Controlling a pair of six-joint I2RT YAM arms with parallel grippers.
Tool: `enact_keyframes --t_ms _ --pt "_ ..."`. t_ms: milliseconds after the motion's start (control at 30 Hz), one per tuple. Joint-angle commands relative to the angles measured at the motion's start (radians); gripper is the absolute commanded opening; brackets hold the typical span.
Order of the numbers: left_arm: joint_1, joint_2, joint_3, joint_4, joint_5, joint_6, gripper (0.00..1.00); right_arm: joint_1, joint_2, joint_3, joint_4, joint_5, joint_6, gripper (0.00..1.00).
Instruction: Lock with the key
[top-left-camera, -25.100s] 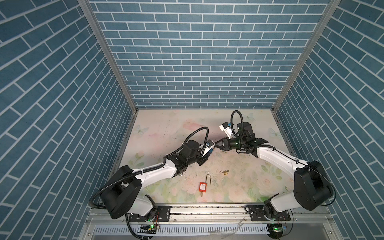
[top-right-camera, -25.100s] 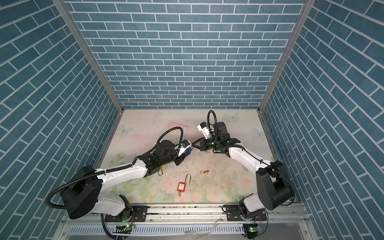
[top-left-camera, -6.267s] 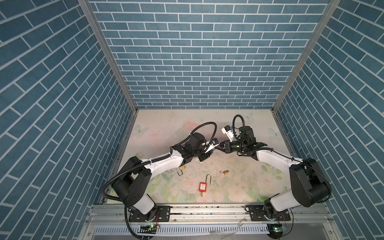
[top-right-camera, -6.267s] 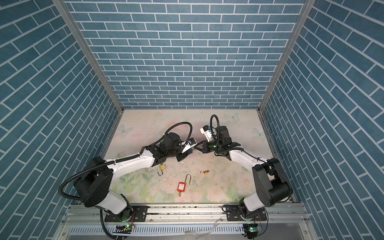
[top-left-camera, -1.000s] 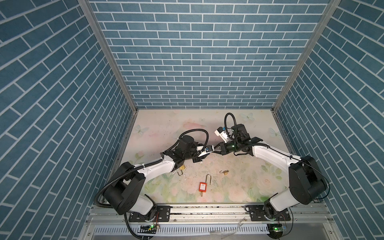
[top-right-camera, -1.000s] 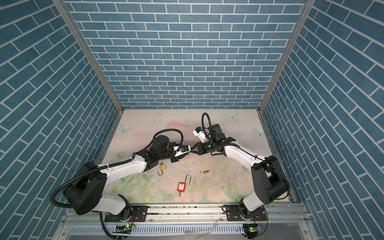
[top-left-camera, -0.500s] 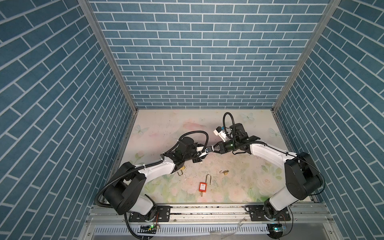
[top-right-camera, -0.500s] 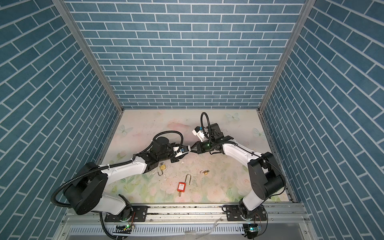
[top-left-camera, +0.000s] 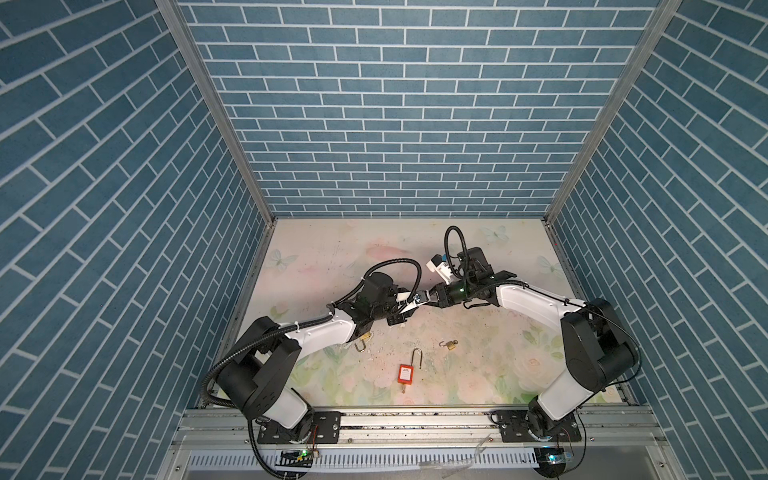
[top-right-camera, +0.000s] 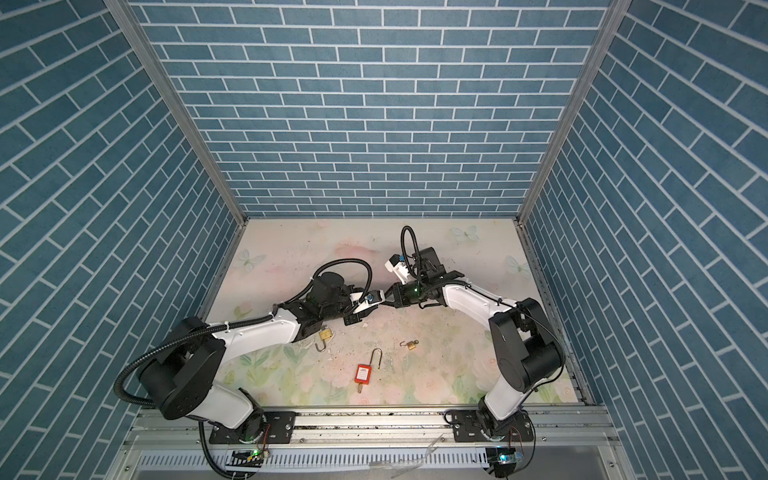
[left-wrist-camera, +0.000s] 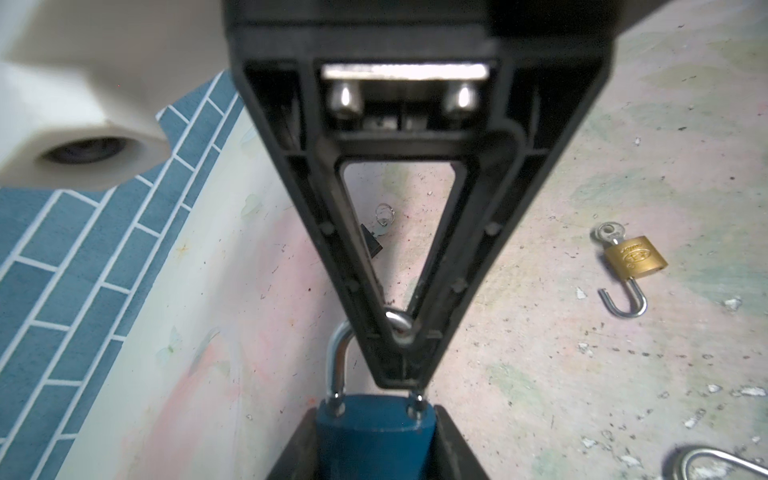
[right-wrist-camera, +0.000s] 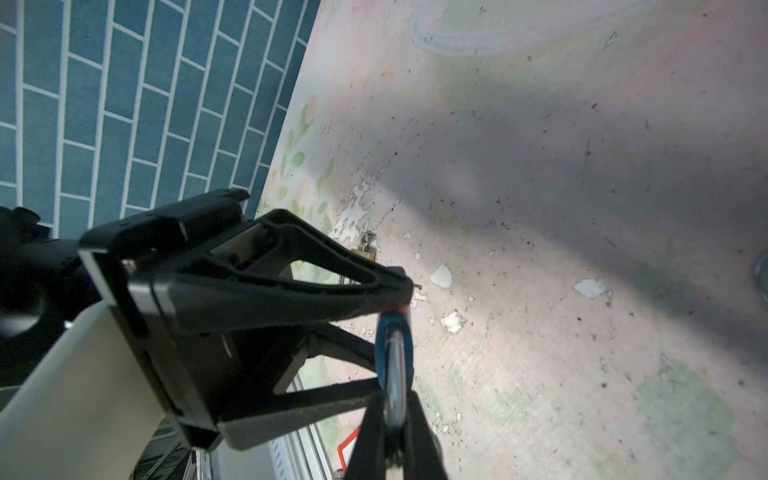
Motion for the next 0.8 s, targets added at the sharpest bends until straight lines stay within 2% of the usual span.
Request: enact_keyframes --t_ms 0,767 --pt "-0.030 -0.033 0.162 0.382 0.078 -0.053 0.00 0.056 0.058 -0.025 -0.093 -0.065 -0.003 0.00" --pt "-0.060 0.032 0.259 0.599 0.098 -0.163 0.00 0.076 0.137 -0.086 0.080 -0.096 0.081 0.00"
